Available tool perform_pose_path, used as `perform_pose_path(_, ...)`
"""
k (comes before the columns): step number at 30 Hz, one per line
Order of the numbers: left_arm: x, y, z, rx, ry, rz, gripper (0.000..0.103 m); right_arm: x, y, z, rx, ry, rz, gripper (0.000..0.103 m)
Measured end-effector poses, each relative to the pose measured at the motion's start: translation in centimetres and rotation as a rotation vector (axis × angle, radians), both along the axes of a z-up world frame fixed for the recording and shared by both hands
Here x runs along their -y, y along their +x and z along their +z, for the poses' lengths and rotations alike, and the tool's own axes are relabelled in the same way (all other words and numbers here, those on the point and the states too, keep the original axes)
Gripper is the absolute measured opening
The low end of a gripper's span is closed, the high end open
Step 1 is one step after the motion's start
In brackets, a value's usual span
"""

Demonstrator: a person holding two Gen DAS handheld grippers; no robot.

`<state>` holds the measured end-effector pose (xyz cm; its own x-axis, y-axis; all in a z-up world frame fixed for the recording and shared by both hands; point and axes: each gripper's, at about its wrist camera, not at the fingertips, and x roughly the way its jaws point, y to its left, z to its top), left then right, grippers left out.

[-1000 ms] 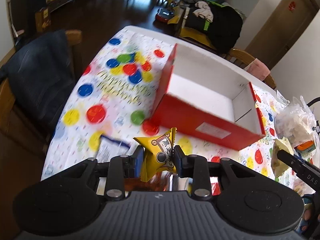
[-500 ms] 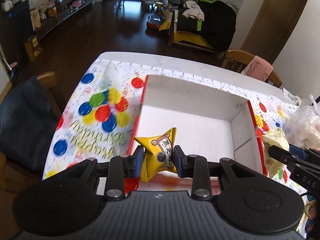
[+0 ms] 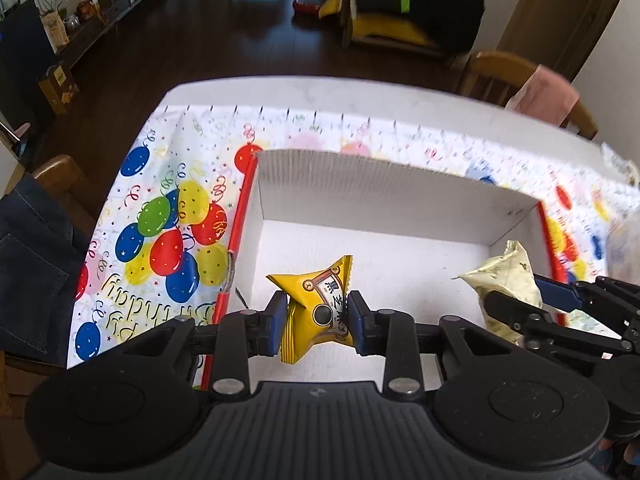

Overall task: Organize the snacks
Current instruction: 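Lift both packets and carry them into the red box with both tools, then open both tools to drop the packets onto the box floor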

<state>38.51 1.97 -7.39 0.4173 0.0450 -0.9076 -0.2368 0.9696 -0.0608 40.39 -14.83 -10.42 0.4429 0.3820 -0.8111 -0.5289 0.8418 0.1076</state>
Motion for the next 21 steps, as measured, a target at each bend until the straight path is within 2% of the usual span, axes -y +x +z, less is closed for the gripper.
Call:
perform_pose_path(8,0.8,2.7,-3.9,-0.16,0.014,-0.026,0.032,-2.3,1.8,-3.8,-0.093,-0.093,0.075,0.034)
perform_pose_path(15,1.7,3.2,-6.1,-0.239,0.05,-0.072,0.032,-3.0,2.2,-5.6,-0.146,-0.138,0.112,0.034)
perform_pose_path(21,1.9,3.1,-6.8,-0.28,0.074,-0.086,0.033,-2.9,2.0,-6.5,-0.181,-0.159,0.13,0.036)
